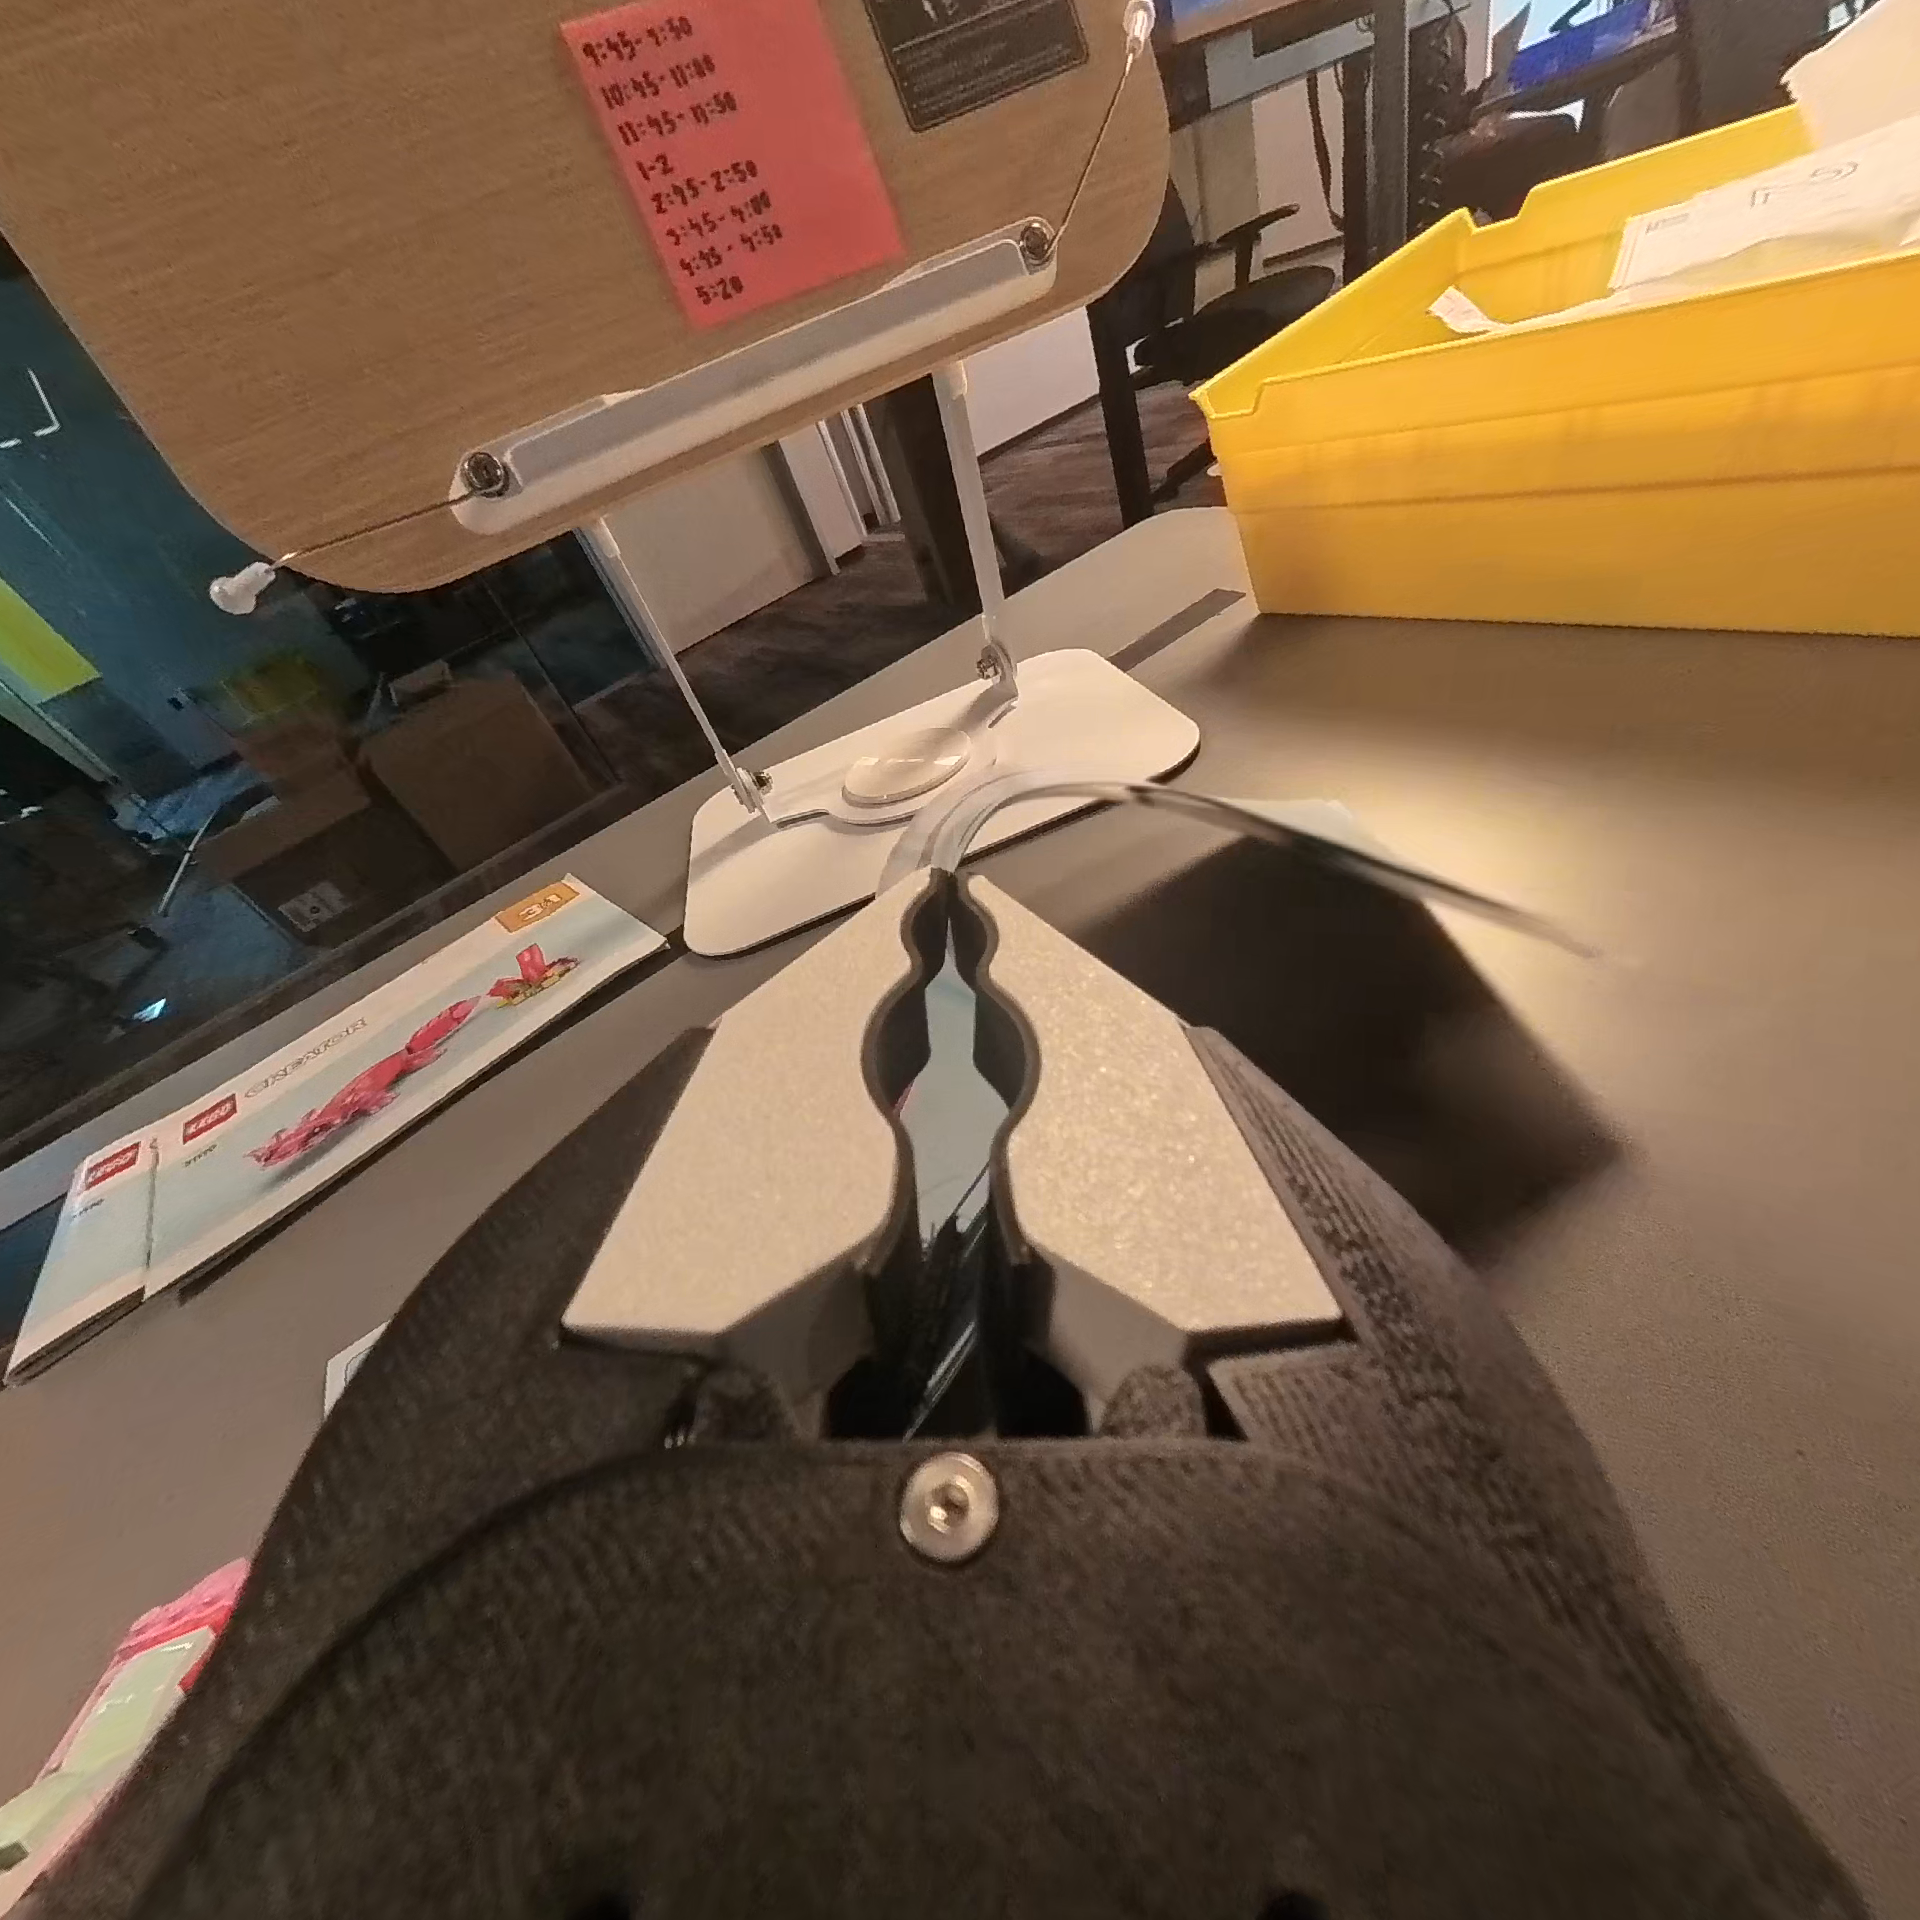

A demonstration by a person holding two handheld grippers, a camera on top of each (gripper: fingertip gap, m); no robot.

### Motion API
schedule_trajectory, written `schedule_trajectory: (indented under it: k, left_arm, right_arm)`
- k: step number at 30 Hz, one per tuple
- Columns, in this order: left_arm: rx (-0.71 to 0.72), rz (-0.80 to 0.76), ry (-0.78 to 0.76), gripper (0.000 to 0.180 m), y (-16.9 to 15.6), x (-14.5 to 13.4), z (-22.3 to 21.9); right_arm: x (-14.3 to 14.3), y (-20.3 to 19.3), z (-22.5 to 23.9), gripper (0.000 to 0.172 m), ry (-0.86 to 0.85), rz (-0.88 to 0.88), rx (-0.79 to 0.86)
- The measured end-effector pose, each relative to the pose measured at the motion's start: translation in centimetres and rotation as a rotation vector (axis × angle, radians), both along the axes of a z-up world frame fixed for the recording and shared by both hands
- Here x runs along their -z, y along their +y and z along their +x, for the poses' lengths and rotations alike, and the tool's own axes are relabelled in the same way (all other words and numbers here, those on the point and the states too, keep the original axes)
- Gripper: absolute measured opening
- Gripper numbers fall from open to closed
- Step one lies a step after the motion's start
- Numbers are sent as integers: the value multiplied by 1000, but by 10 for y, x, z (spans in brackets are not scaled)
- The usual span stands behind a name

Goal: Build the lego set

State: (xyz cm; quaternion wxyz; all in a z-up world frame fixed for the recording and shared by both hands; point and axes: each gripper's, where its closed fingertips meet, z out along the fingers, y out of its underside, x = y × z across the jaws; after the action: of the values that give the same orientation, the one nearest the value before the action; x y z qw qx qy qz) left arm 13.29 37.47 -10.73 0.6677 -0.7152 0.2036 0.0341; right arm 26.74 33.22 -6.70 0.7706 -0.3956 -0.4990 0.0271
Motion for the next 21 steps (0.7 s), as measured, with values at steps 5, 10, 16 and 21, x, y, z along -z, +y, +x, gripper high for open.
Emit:
schedule_trajectory:
  k: [5, 10, 16, 21]
  left_arm:
    - [1, 0, 2, 0, 0, 0, 0]
    - [2, 1, 3, 0, 0, 0, 0]
    - [0, 2, 7, 0, 0, 0, 0]
    - [0, 2, 6, 0, 0, 0, 0]
  right_arm:
    - [21, -4, -22, 53, -86, -70, -29]
    - [47, 5, -35, 37, -232, -68, 49]
    - [66, 8, -42, 27, -294, -127, 38]
    - [68, 20, -38, 20, -346, -56, 147]
